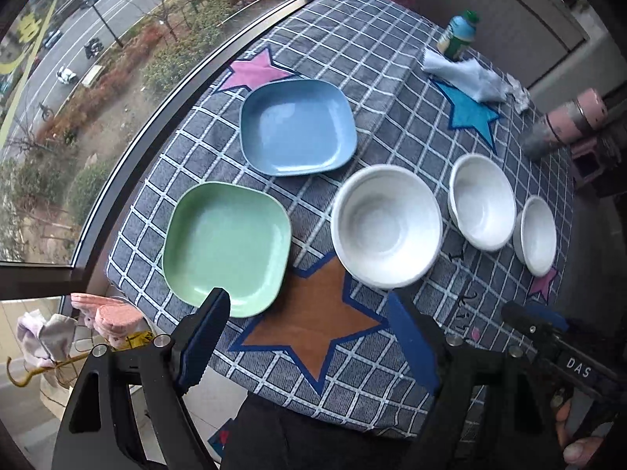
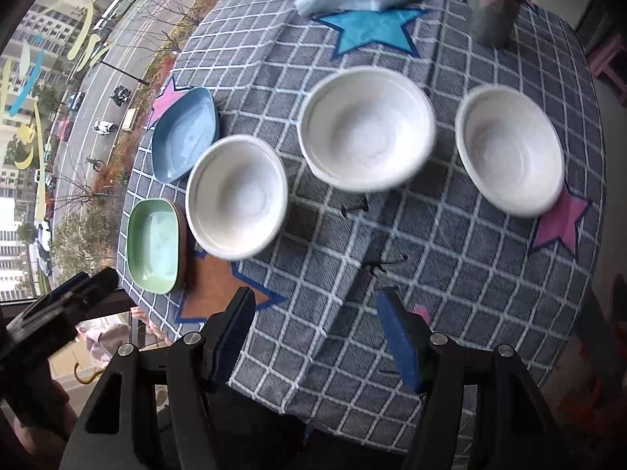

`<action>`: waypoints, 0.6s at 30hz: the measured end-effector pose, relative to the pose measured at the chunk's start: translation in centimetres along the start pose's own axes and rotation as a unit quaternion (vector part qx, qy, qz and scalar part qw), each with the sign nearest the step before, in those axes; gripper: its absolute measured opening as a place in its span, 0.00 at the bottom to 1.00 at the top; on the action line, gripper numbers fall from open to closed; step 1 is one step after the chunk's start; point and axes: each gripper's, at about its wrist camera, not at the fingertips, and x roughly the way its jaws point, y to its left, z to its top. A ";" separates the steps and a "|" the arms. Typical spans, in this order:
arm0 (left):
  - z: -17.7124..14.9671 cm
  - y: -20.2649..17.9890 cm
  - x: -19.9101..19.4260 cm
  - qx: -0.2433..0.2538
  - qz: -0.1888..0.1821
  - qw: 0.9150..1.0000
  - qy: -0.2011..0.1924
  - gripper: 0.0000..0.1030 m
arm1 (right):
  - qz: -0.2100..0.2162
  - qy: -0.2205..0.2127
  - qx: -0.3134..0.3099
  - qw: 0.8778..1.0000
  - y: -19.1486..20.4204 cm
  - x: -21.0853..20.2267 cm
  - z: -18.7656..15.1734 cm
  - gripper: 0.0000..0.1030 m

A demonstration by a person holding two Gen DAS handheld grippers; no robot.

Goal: Organize plates and bowls
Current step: 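Move the right tool down to the blue plate rim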

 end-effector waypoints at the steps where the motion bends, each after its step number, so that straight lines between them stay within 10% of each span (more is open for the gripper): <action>1: 0.8 0.7 0.1 -0.007 -0.003 1.000 -0.002 0.82 | -0.012 -0.006 -0.015 1.000 1.3 0.0 1.5 0.64; 18: 12.6 8.4 11.4 -0.064 0.004 0.995 0.069 0.82 | -0.038 0.017 -0.097 0.994 12.2 8.0 13.5 0.62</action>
